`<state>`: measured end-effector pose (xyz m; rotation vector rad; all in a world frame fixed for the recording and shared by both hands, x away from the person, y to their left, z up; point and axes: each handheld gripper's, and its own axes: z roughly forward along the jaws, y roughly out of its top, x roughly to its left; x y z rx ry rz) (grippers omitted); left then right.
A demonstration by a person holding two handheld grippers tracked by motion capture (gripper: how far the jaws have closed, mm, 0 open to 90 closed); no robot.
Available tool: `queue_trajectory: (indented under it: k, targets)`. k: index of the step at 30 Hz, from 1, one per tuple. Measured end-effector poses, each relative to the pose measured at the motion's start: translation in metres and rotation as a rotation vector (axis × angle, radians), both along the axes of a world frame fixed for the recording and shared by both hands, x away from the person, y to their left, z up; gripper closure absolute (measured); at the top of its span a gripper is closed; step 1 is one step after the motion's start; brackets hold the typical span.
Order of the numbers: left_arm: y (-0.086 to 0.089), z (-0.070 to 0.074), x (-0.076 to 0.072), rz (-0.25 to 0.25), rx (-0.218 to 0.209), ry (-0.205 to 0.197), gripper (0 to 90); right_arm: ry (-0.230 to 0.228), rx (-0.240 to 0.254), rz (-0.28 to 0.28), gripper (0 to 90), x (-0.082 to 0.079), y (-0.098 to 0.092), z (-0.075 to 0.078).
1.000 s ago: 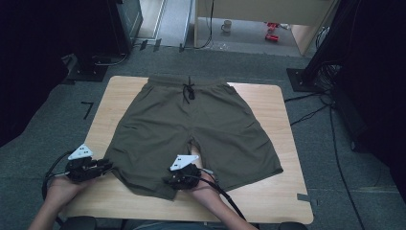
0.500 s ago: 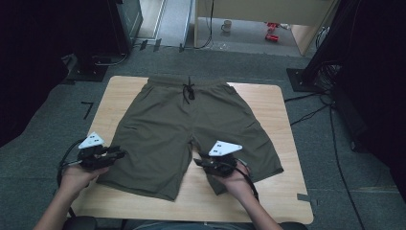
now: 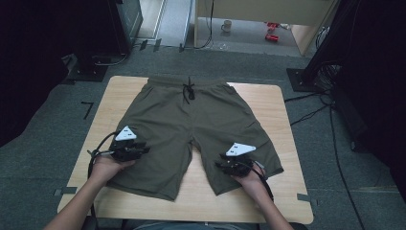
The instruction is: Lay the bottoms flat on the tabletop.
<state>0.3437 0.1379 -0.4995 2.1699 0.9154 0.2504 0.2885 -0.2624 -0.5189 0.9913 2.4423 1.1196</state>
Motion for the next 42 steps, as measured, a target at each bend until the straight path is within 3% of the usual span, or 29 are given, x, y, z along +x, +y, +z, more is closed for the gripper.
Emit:
queue_trajectory:
  k: [2,4,7,10,17,22,27,30,36,42]
  targets:
    - [-0.005,-0.005,-0.001,-0.017,0.038,0.005,66.2,-0.008,0.003,0.009,53.0,-0.005,0.006,-0.001]
    - [-0.007,-0.008,-0.004,-0.026,0.032,-0.014,64.7,-0.017,0.016,0.006,49.3,-0.014,0.013,-0.003]
    - [-0.01,-0.009,-0.008,-0.033,0.016,-0.011,64.0,-0.01,0.025,0.015,46.5,-0.029,0.027,-0.003]
    - [-0.017,-0.009,-0.017,-0.061,0.05,-0.036,62.3,-0.022,0.015,0.039,46.8,-0.041,0.04,-0.003]
    - [-0.025,-0.008,-0.035,-0.096,0.013,0.009,61.5,-0.013,0.011,0.03,34.7,-0.057,0.059,-0.004]
    - [-0.027,-0.008,-0.046,-0.11,0.001,0.034,61.2,-0.018,0.011,0.034,39.9,-0.068,0.066,-0.004]
    - [-0.027,-0.005,-0.046,-0.113,0.007,0.036,60.3,-0.014,0.021,0.061,44.4,-0.071,0.067,-0.003]
    - [-0.022,0.003,-0.041,-0.077,-0.037,0.01,58.8,0.015,0.07,0.059,48.7,-0.065,0.059,0.001]
    - [-0.001,0.02,-0.018,0.036,-0.08,-0.014,58.4,-0.043,0.103,-0.008,57.7,-0.04,0.028,0.032]
    - [0.022,0.027,0.009,0.129,-0.068,-0.024,56.7,-0.065,0.113,-0.084,62.0,-0.003,-0.013,0.045]
